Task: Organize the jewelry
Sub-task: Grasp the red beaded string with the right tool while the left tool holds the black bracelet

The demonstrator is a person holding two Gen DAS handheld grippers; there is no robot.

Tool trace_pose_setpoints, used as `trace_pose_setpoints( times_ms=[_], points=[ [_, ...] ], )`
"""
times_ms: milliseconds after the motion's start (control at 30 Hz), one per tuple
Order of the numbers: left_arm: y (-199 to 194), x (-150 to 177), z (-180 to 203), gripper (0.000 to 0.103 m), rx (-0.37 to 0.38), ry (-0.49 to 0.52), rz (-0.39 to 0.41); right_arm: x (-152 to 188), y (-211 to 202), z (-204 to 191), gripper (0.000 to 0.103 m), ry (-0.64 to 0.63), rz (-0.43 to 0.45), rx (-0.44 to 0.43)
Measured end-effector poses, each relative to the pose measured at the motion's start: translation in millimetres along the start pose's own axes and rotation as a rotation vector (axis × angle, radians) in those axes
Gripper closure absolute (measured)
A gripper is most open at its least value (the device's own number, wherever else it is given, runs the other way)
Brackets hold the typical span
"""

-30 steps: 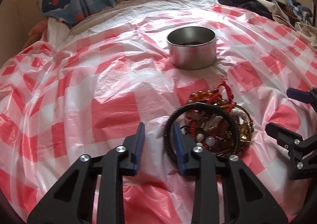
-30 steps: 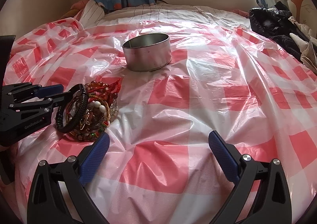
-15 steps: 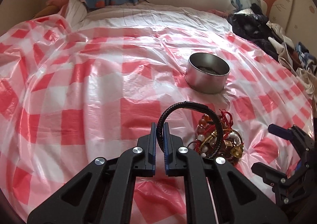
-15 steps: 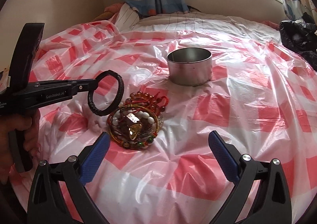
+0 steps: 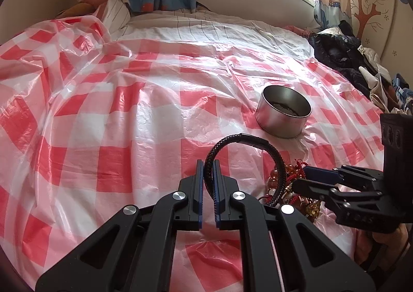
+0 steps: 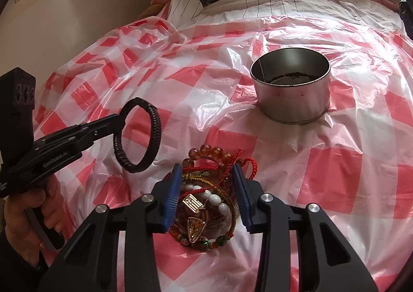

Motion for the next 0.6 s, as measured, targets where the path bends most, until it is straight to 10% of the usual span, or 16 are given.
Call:
trace_pose_setpoints(
  times_ms=[133,500,567,600],
  points=[
    [4,3,3,0.097,0.001,0.007,-0.014,-4,-1,7,0.097,0.007,0.022,0.023],
    [10,5,5,0.097,-0.003,0.011,-0.025,-14,-39,17,0.101,0.089,0.107,-0.067],
    [11,6,5,0.097,-0.002,0.008,-0.028,-12,-29,19,0.073,0.121,0.07,-0.086],
    [11,7,5,0.097,-0.001,0.006,-0.029,-11,-26,17,0.038,0.12,0.073,-0.08]
  ],
)
Point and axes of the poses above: each gripper's, at about its wrist camera, not at the fingertips, and y roughly the way its jaws point, z to its right, x to its underside, the point moved 8 cm from there along y, roughly the way its jaws point, and after that the axes turned 12 degrees about y, right-handed, at the moved point
